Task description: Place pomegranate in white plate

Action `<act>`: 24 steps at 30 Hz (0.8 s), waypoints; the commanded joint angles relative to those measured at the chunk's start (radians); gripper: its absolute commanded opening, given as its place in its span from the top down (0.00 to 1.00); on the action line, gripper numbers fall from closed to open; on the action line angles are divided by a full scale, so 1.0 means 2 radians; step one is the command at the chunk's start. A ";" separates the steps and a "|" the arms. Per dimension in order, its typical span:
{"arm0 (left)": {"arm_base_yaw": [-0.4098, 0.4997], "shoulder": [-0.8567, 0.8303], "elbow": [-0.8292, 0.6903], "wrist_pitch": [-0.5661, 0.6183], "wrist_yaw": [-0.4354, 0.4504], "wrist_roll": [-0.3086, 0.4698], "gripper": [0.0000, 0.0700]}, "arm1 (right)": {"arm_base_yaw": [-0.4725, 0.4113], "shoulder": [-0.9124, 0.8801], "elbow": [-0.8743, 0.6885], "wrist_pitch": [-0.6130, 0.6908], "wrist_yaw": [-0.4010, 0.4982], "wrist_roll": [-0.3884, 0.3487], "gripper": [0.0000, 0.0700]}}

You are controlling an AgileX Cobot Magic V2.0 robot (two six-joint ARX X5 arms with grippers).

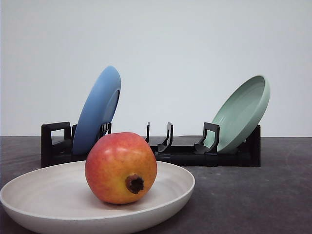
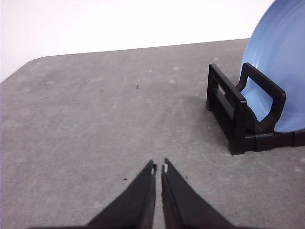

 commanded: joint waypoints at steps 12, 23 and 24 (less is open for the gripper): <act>0.000 -0.001 -0.005 -0.002 -0.002 0.002 1.00 | -0.001 0.000 -0.002 0.005 0.000 0.000 0.96; 0.000 -0.001 -0.005 -0.002 -0.002 0.002 1.00 | -0.001 0.000 -0.002 0.005 0.000 0.000 0.96; 0.000 -0.001 -0.005 -0.002 -0.002 0.002 1.00 | -0.001 0.000 -0.002 0.005 0.000 0.000 0.96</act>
